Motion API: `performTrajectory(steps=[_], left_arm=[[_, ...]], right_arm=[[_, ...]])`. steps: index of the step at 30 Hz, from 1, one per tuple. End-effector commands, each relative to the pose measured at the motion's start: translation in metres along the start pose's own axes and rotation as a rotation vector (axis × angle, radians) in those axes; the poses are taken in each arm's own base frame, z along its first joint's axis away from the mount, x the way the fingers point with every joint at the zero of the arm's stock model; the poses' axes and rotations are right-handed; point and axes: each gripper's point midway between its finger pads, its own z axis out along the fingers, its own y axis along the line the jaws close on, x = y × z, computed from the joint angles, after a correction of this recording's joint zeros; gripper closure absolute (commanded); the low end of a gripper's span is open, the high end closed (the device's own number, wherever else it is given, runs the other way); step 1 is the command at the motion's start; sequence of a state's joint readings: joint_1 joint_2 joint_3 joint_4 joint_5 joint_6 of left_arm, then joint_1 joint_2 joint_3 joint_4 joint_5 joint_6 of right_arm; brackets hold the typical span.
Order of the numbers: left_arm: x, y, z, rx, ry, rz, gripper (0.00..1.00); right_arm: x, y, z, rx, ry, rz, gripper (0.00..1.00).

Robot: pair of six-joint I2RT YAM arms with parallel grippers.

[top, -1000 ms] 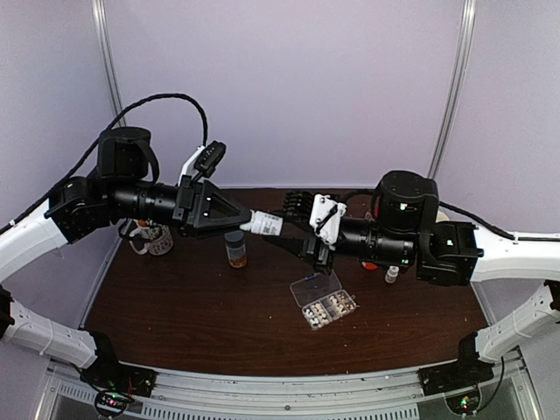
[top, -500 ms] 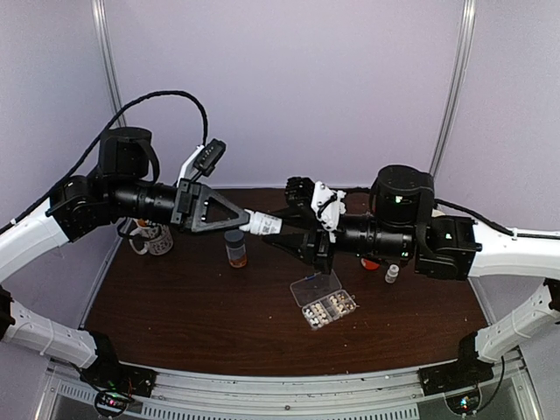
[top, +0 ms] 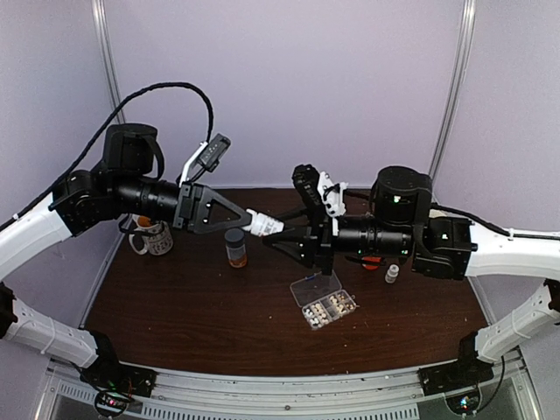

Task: Sort the pills into containers
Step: Screw the lid of the pill bottle onto the pill bottle, then pass from the right arm to the left

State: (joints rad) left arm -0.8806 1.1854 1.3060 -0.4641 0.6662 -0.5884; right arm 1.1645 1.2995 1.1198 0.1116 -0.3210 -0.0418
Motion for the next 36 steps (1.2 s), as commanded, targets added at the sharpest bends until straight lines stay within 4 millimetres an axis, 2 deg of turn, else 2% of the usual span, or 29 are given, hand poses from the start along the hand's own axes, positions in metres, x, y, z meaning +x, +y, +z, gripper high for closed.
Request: performTrajectory(steps=[1,9,12,14,16,17,18,19,20,24,26,30,32,36], left_arm=[[-0.004,-0.017,0.006,0.072,-0.008,0.163,1.0],[0.003,-0.016,0.011,0.112,0.015,0.113,1.0],[0.001,-0.024,0.009,0.158,-0.015,0.09,1.0],[-0.001,-0.027,0.01,0.18,-0.014,0.058,1.0],[0.0,-0.027,0.012,0.184,0.004,0.024,1.0],[0.0,-0.026,0.012,0.178,0.011,0.01,1.0],[-0.001,-0.025,0.012,0.167,0.016,0.001,1.0],[-0.001,-0.024,0.011,0.149,0.014,-0.002,1.0],[-0.002,-0.022,0.009,0.128,0.011,0.0,1.0],[0.002,0.006,0.003,-0.018,0.013,-0.006,1.0],[0.008,0.027,-0.002,-0.111,0.029,-0.043,1.0],[0.019,0.064,-0.014,-0.29,0.057,-0.066,1.0],[0.029,0.091,-0.023,-0.446,0.09,-0.067,1.0],[0.049,0.132,-0.03,-0.635,0.169,-0.07,1.0]], right_arm=[[-0.032,0.007,-0.01,-0.037,-0.125,0.072,0.99],[-0.035,0.006,-0.012,-0.039,-0.156,0.075,1.0],[-0.033,0.006,-0.01,-0.045,-0.149,0.077,0.9],[-0.031,0.004,-0.01,-0.029,-0.15,0.072,0.93],[-0.031,0.001,-0.011,-0.011,-0.15,0.058,0.91],[-0.03,0.0,-0.012,-0.002,-0.149,0.05,0.83],[-0.029,-0.001,-0.012,0.006,-0.148,0.043,0.71],[-0.028,-0.003,-0.013,0.019,-0.146,0.038,0.53],[-0.026,-0.005,-0.013,0.032,-0.142,0.034,0.39],[-0.019,-0.011,-0.017,0.07,-0.128,0.033,0.19],[-0.013,-0.014,-0.022,0.099,-0.12,0.036,0.02],[0.001,-0.02,-0.032,0.144,-0.086,0.015,0.0],[0.011,-0.027,-0.037,0.193,-0.059,0.03,0.0],[0.037,-0.044,-0.045,0.304,0.019,0.087,0.0]])
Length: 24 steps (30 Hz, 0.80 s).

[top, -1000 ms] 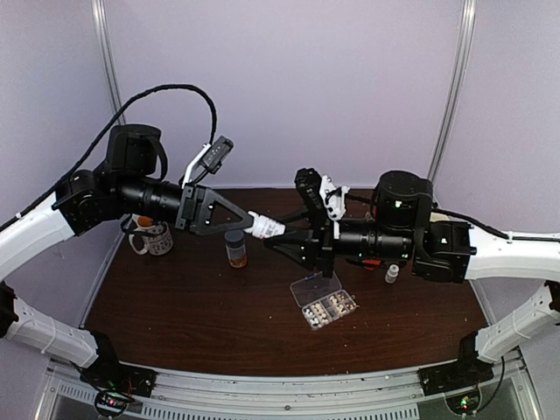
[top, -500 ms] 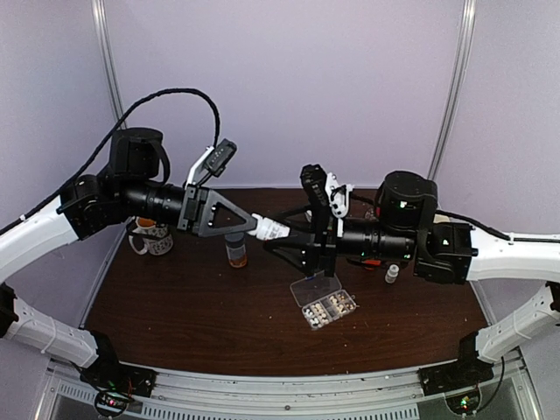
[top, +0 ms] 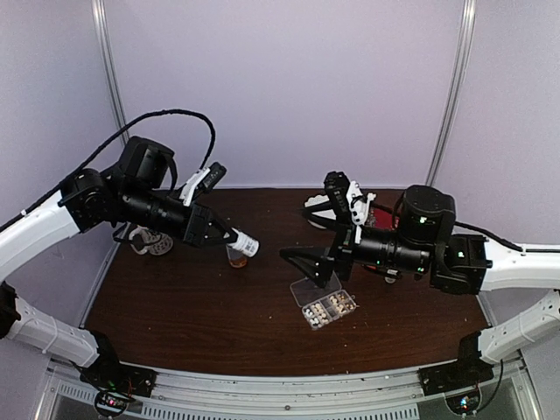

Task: Sort the pills into containers
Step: Pass from the right arm to the left, then place the pill bottle at the center of the board.

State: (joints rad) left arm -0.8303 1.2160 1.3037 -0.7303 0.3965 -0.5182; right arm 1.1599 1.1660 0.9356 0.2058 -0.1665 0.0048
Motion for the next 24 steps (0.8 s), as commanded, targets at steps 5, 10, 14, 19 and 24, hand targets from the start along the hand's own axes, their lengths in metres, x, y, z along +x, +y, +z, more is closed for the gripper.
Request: performTrajectory(steps=[5,10,14,19,24], left_arm=[[0.036,0.1,0.032,-0.432,0.151,0.0,1.0],[0.059,0.138,0.06,-0.542,0.203,-0.022,1.0],[0.07,0.152,0.082,-0.552,0.244,-0.037,1.0],[0.078,0.174,0.097,-0.628,0.284,-0.04,1.0],[0.088,0.187,0.107,-0.662,0.306,-0.059,1.0]], right_arm=[[0.055,-0.052,-0.027,0.295,0.13,0.097,0.0],[0.093,-0.083,-0.055,0.408,0.163,0.175,0.0],[0.106,-0.099,-0.075,0.464,0.16,0.203,0.0],[0.119,-0.116,-0.095,0.556,0.174,0.217,0.0],[0.128,-0.119,-0.101,0.57,0.178,0.231,0.0]])
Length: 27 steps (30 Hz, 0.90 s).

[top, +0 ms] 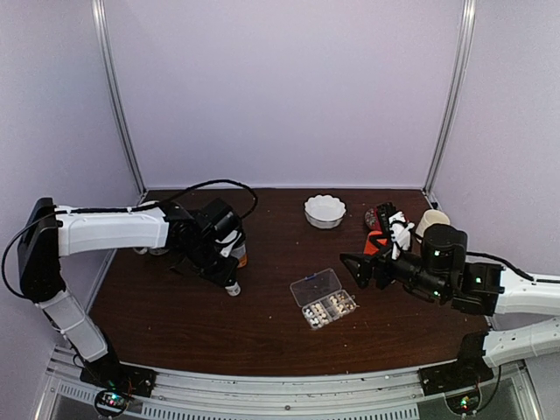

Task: Sort the pills into containers
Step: Place the pill bottle at the center of the board.

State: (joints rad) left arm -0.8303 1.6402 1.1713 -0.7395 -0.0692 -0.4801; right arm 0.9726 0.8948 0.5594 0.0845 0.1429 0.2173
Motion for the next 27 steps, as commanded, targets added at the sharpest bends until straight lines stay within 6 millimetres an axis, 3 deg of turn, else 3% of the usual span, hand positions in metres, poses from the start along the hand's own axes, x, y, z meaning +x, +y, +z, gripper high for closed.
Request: performTrajectory(steps=[1,5,7,9,16,20,24,27], left_arm=[[-0.014,0.006,0.009,-0.044,-0.047,-0.033,1.0],[-0.01,0.009,0.016,-0.061,-0.033,-0.059,0.98],[-0.01,0.008,0.015,-0.058,-0.042,-0.064,0.75],[-0.011,0.009,0.013,-0.056,-0.054,-0.069,0.6],[-0.013,0.013,0.0,-0.06,-0.1,-0.081,0.38],[-0.02,0.021,-0.024,-0.079,-0.186,-0.103,0.23],[-0.033,0.034,-0.058,-0.109,-0.327,-0.126,0.17],[-0.041,0.054,-0.084,-0.19,-0.459,-0.129,0.11]], right_arm=[[0.01,-0.014,-0.002,0.051,0.005,0.027,0.0],[0.012,-0.017,-0.001,0.057,0.002,0.033,0.0],[0.014,-0.02,-0.001,0.066,0.007,0.037,0.0],[0.016,-0.022,-0.001,0.07,0.012,0.037,0.0],[0.018,-0.034,-0.006,0.1,0.025,0.031,0.0],[0.014,-0.043,-0.012,0.119,0.022,0.02,0.0],[0.009,-0.058,-0.023,0.169,0.002,0.005,0.0],[0.007,-0.074,-0.03,0.225,0.0,-0.006,0.0]])
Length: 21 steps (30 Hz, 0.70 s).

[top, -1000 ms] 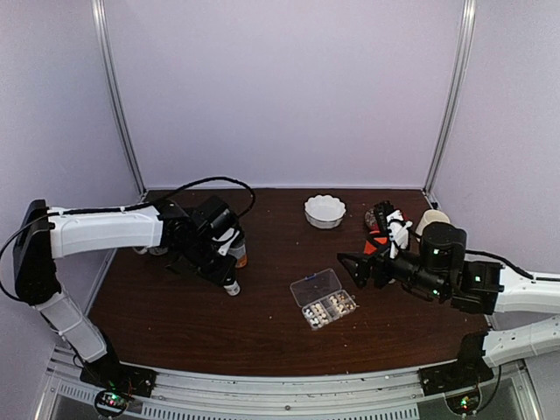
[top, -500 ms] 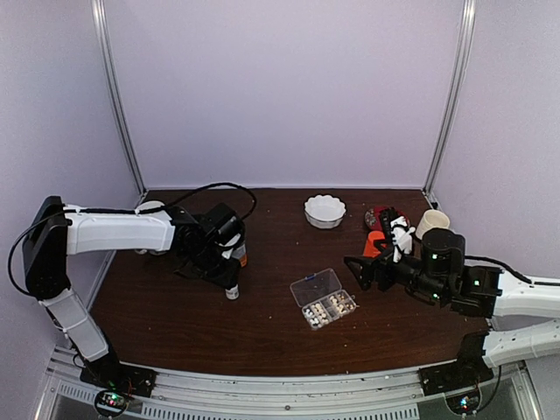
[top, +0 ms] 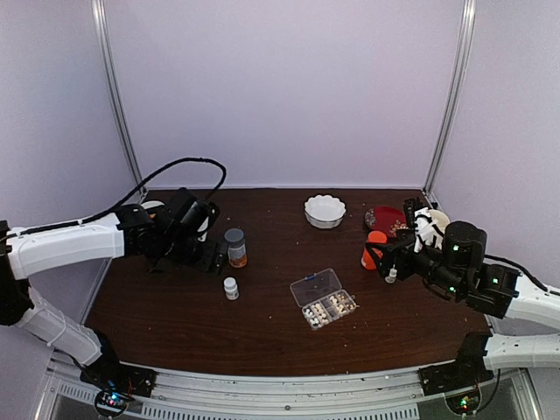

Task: Sort the pills into containers
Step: Place the pill bottle at the center of the board, then close the pill container at the center of the board.

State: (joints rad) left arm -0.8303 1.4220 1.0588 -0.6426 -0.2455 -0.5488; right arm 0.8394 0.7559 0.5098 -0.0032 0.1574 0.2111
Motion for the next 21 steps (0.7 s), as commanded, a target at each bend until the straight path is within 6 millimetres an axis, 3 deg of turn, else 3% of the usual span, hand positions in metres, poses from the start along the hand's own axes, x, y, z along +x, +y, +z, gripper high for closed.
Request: performTrajectory(steps=[1,6,11,15,21], left_arm=[[-0.038,0.031,-0.034,-0.114,-0.254,-0.017,0.1],[-0.052,0.047,-0.066,-0.151,-0.446,0.074,0.07],[-0.05,0.055,-0.086,-0.134,-0.59,0.178,0.02],[-0.052,0.075,-0.1,-0.114,-0.728,0.176,0.04],[-0.049,0.124,-0.109,-0.21,-0.828,0.064,0.02]], right_arm=[[0.006,-0.029,-0.006,0.104,0.018,-0.038,0.01],[-0.001,-0.064,-0.021,0.278,-0.038,-0.075,0.0],[-0.016,-0.092,-0.043,0.416,-0.18,-0.078,0.0],[-0.022,-0.11,-0.056,0.484,-0.298,-0.096,0.01],[-0.027,-0.148,-0.065,0.587,-0.347,-0.072,0.02]])
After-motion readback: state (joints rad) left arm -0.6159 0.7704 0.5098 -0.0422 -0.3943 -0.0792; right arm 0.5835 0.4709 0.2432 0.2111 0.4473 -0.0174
